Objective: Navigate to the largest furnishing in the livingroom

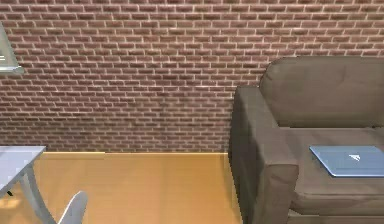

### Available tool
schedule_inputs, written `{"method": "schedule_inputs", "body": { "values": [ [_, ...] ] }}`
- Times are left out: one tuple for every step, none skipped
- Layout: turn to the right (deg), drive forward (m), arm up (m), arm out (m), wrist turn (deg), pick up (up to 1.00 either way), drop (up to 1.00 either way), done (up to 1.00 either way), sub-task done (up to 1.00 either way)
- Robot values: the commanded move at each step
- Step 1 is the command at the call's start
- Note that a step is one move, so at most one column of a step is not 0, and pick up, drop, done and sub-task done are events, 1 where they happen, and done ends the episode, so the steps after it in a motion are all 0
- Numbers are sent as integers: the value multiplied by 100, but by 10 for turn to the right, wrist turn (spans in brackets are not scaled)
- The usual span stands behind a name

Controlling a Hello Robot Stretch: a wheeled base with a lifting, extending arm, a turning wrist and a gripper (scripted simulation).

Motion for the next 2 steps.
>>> {"method": "schedule_inputs", "body": {
  "values": [
    [-150, 0, 0, 0, 0, 0, 0, 0, 0],
    [0, 85, 0, 0, 0, 0, 0, 0, 0]
  ]
}}
